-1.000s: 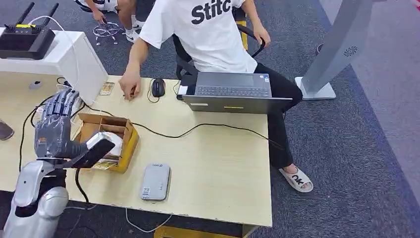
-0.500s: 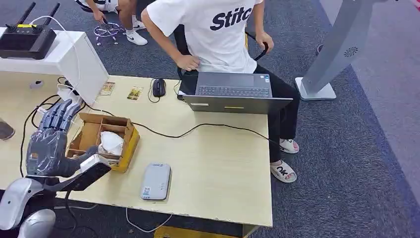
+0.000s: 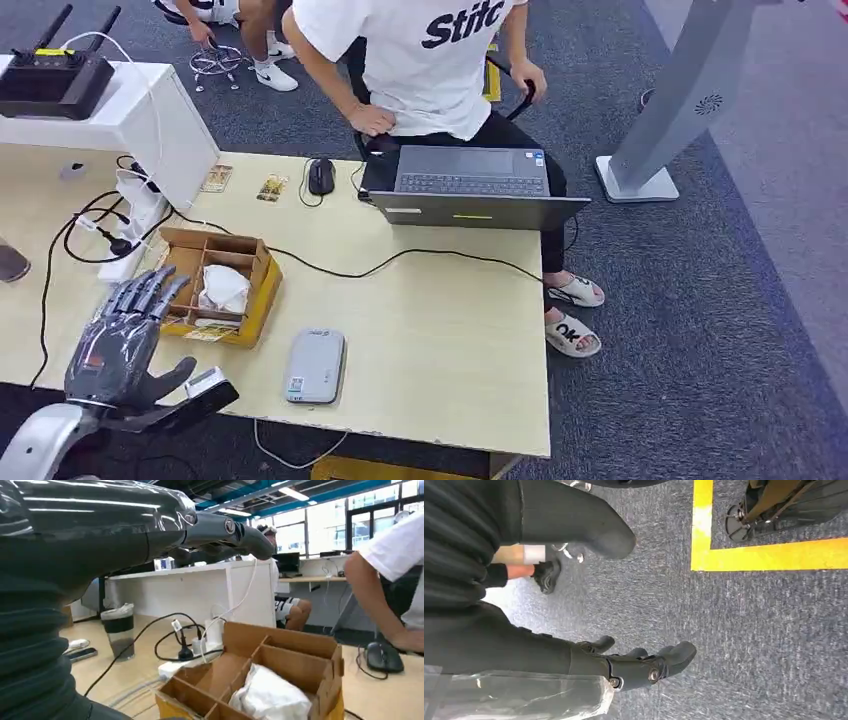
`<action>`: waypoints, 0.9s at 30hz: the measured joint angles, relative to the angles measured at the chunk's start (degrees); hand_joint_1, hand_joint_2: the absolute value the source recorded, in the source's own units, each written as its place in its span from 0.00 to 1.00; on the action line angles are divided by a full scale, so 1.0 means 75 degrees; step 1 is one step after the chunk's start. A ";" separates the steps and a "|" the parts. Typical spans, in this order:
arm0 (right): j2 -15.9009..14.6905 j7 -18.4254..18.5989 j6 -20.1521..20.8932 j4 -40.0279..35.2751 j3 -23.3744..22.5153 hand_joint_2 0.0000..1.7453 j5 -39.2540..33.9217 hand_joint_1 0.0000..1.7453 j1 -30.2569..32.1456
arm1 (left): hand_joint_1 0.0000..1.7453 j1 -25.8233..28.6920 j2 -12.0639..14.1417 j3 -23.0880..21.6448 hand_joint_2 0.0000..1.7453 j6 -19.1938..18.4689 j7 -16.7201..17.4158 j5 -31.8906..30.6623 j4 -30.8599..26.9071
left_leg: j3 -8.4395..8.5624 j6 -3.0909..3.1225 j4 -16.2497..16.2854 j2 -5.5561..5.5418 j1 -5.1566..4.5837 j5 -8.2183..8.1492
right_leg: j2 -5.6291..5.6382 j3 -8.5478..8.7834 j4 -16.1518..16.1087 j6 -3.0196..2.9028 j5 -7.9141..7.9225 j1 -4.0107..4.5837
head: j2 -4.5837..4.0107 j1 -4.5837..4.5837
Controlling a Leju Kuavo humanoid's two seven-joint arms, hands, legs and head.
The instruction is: Pass the card to the sensor for recognition and then transmit it.
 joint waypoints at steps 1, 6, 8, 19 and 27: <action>0.0006 0.0012 -0.0006 0.0000 0.0020 1.00 -0.0014 0.00 -0.0001 | 0.00 0.0016 -0.0023 -0.0044 1.00 0.0064 0.0049 -0.0032 0.0082 | 0.0000 0.0000 0.0000 0.0000 -0.0001 0.0000 | 0.0000 0.0001 0.0000 0.0000 0.0001 0.0000 | 0.0000 0.0000; 0.0041 0.0023 -0.0085 0.0006 0.0108 1.00 -0.0099 0.00 -0.0002 | 0.00 0.0051 -0.0274 -0.0123 1.00 0.0452 0.0312 -0.0228 0.0403 | 0.0001 0.0001 0.0002 -0.0001 -0.0001 0.0001 | -0.0002 0.0002 0.0000 0.0000 0.0002 -0.0001 | 0.0000 -0.0006; 0.0041 -0.0003 -0.0099 0.0006 0.0125 1.00 -0.0122 0.00 -0.0001 | 0.00 0.0065 -0.0391 -0.0126 1.00 0.0601 0.0400 -0.0376 0.0473 | 0.0001 0.0000 0.0001 -0.0002 -0.0001 0.0000 | -0.0002 0.0002 -0.0001 0.0000 0.0002 -0.0001 | 0.0000 -0.0003; 0.0044 -0.0049 -0.0070 0.0006 0.0326 1.00 -0.0146 0.00 -0.0002 | 0.00 0.0047 -0.1044 0.0052 1.00 0.1685 0.0216 -0.0906 0.1362 | 0.0001 0.0000 0.0001 -0.0003 0.0000 0.0000 | -0.0002 0.0001 -0.0001 0.0000 0.0001 0.0000 | 0.0000 -0.0003; 0.0043 0.0024 -0.0082 0.0006 0.0422 1.00 -0.0175 0.00 -0.0009 | 0.00 0.0000 -0.1326 0.0434 1.00 0.1682 -0.0009 -0.0918 0.1798 | 0.0001 0.0000 0.0001 -0.0003 -0.0001 0.0001 | -0.0002 0.0002 -0.0001 0.0000 0.0002 0.0000 | 0.0000 -0.0003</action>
